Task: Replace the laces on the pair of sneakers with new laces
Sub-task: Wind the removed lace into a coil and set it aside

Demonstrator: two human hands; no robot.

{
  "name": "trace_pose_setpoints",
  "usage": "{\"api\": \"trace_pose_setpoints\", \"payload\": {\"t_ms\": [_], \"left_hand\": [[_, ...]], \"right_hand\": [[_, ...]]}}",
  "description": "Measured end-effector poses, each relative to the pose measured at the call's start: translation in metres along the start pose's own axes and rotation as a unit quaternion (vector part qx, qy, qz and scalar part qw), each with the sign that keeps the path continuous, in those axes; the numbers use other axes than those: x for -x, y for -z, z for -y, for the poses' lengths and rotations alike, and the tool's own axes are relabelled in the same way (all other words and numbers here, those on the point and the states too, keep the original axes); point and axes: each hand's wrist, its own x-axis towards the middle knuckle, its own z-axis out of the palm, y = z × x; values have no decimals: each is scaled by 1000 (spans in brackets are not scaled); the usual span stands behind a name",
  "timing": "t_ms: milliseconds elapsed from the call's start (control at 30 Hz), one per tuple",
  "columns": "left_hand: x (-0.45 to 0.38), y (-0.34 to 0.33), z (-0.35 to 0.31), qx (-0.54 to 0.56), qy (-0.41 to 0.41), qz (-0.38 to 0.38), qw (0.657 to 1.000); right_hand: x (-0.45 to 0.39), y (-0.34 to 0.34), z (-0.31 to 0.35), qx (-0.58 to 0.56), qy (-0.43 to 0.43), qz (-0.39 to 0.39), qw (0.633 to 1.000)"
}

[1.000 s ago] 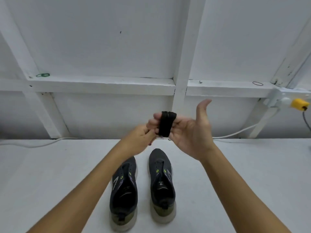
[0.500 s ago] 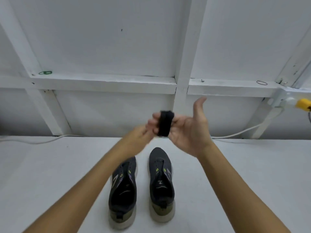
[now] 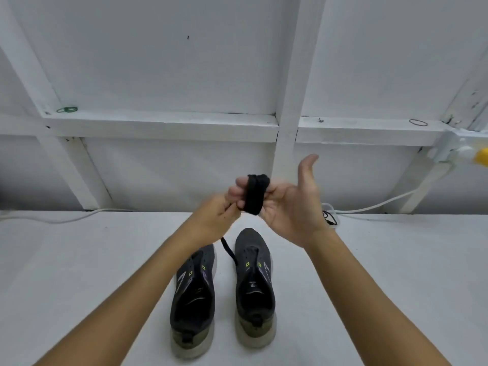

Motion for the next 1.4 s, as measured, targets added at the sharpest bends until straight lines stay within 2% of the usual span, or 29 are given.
{"api": "trace_pose_setpoints", "payload": {"t_ms": [67,133,200,267,300,367,433,500,567,633,733,800,967,1033,1133,1167,1233,1300,1333,1400], "left_hand": [[18,-28,4,-45,4,37,998],[32,-38,-3,-122,-14,91,988],[30,-22,-14,-204,-49,98,973],[15,6,-26,-258,-89,68,960],[6,22,-30,-262,-104,54,958],[-10,42,-30,-193,-105,33,975],[-19,39,-19,-65,-58,25,996],[-16,12,-10,60,9,10,998],[-5,-22,-6,202,75,-20,976],[8,-52,-11,328,135,-47,934],[18,-82,-21,429,184,-59,882],[18,-93,-24,417,191,-50,887],[15,-111,-20,274,195,3,942],[11,-117,-15,271,222,35,936],[4,-124,-11,322,283,104,897],[2,-127,-10,320,285,114,896],[0,-134,-8,299,265,101,911],[-1,-142,-8,237,223,83,942],[-2,-147,-8,198,200,90,956],[-5,-152,-10,165,182,123,962]], "right_hand": [[-9,11,8,2,59,-68,996],[-19,26,6,113,48,-118,985],[-18,40,-9,255,-21,-117,960],[-12,48,-27,325,-80,-64,940],[-9,47,-34,302,-110,-43,946],[-2,35,-40,199,-133,-12,971],[4,24,-34,97,-121,20,988],[6,19,-27,22,-90,13,996],[6,20,-22,-31,-59,-46,997],[7,27,-24,-74,-36,-116,990],[14,40,-35,-118,-23,-202,972],[22,48,-43,-134,-27,-241,961],[44,68,-63,-144,-57,-326,932],[51,73,-69,-163,-65,-349,921],[62,82,-74,-174,-77,-358,914],[66,85,-76,-176,-78,-359,913],[72,90,-78,-187,-74,-365,909],[76,95,-79,-194,-74,-372,905],[78,97,-81,-196,-74,-377,902],[82,103,-84,-202,-75,-387,896]]}}
